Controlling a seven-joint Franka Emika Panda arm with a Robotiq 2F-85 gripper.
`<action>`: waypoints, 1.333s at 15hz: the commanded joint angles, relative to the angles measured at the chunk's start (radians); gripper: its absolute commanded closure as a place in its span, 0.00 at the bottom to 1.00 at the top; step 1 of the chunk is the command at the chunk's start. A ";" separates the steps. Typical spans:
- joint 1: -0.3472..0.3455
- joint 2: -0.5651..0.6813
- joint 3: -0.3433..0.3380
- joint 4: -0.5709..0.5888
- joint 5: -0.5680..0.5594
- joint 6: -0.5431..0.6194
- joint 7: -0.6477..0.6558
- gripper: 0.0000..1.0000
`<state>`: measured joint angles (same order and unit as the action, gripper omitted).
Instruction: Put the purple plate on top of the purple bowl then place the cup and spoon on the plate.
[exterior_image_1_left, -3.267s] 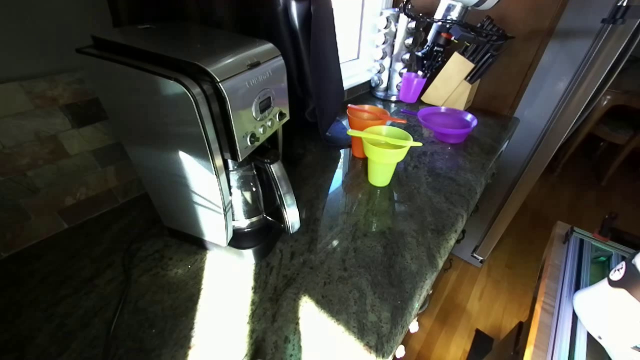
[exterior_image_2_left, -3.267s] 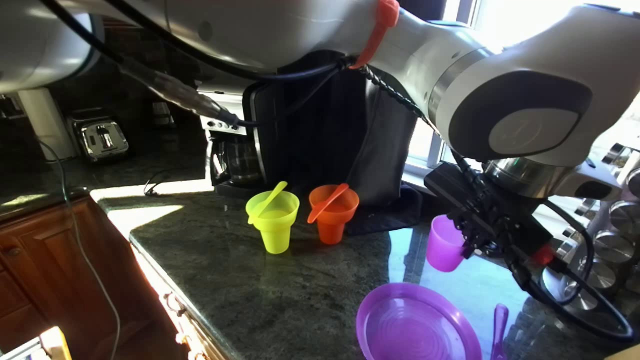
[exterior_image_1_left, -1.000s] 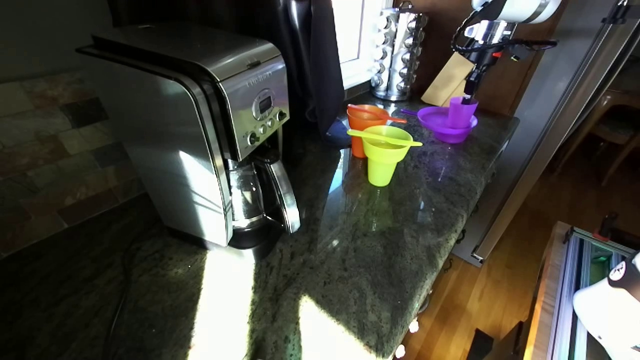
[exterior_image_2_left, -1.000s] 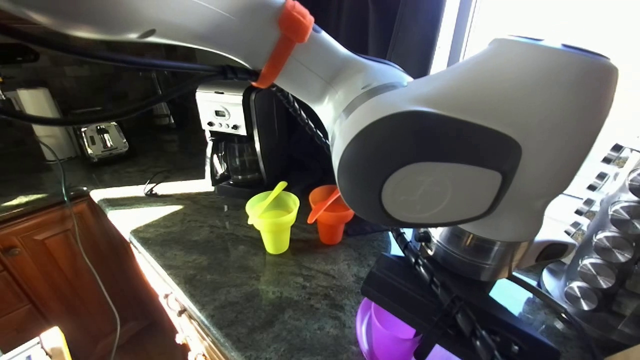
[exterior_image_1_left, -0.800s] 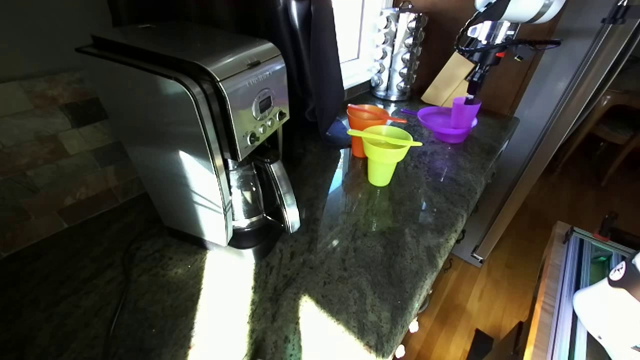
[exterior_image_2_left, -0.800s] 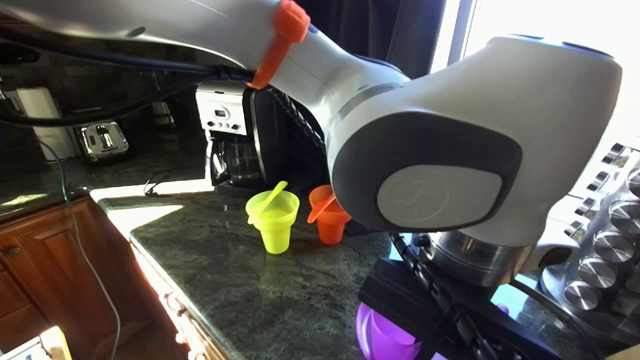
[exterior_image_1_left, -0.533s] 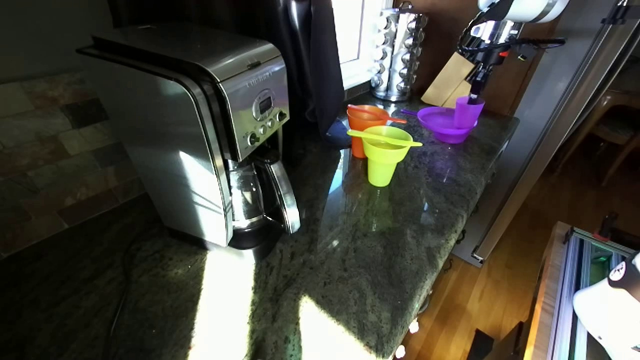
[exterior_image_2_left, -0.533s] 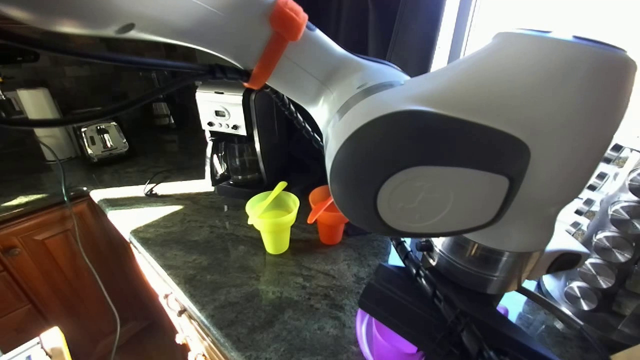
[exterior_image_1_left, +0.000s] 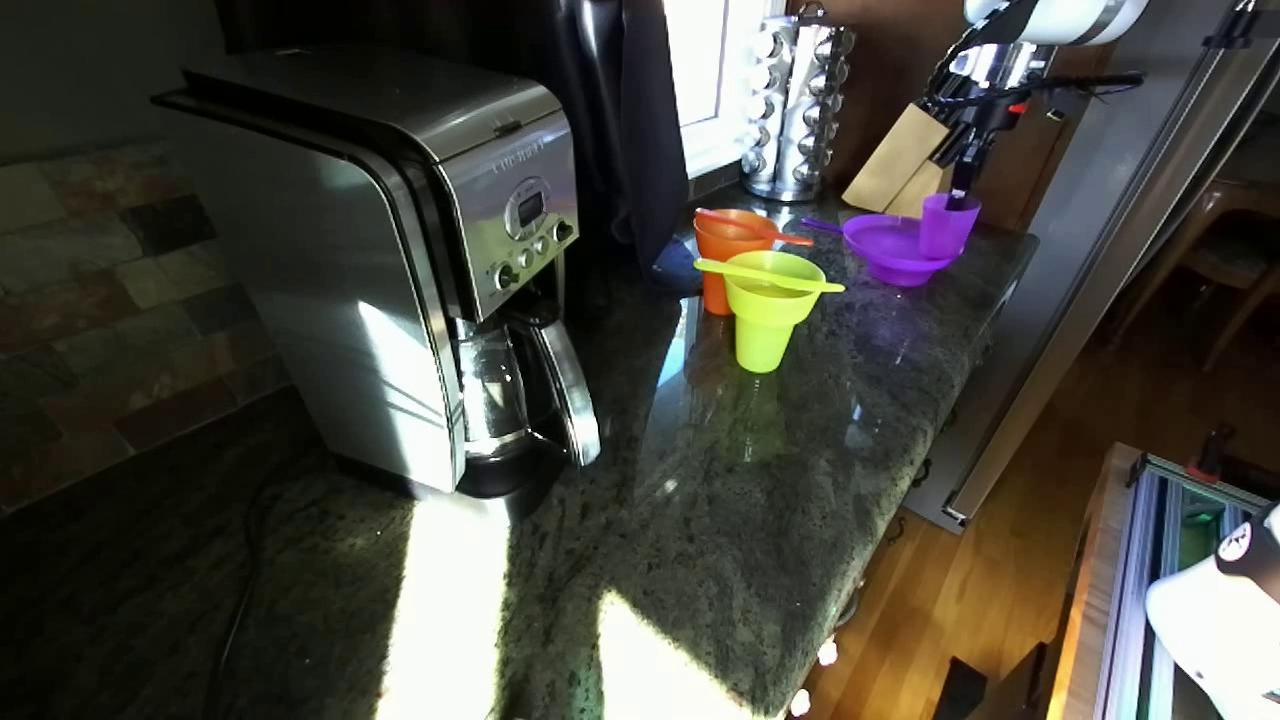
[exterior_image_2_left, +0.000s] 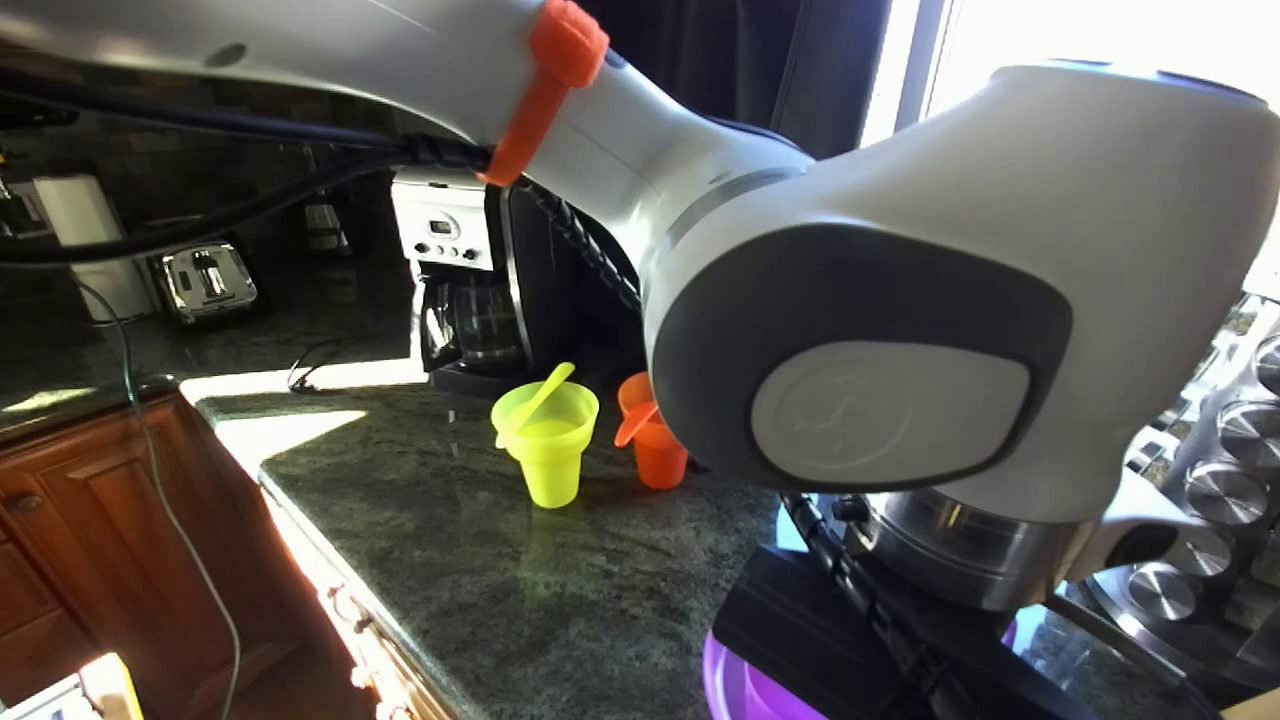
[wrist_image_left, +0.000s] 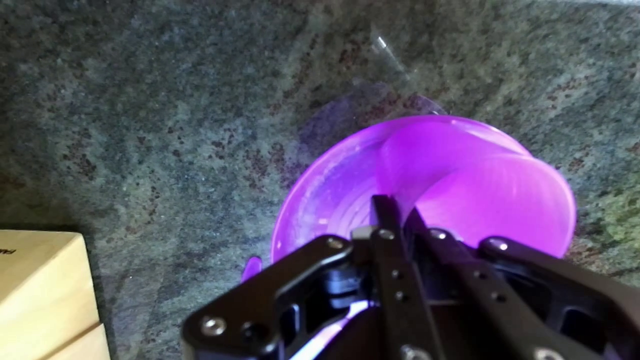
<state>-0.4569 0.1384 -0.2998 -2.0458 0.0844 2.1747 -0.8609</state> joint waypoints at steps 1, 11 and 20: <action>0.014 -0.021 -0.010 -0.012 0.024 -0.017 0.031 0.99; 0.041 -0.002 0.006 0.016 0.120 -0.023 0.049 0.99; 0.064 0.028 0.012 0.056 0.095 -0.025 0.136 0.99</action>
<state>-0.4004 0.1461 -0.2851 -2.0179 0.1924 2.1716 -0.7659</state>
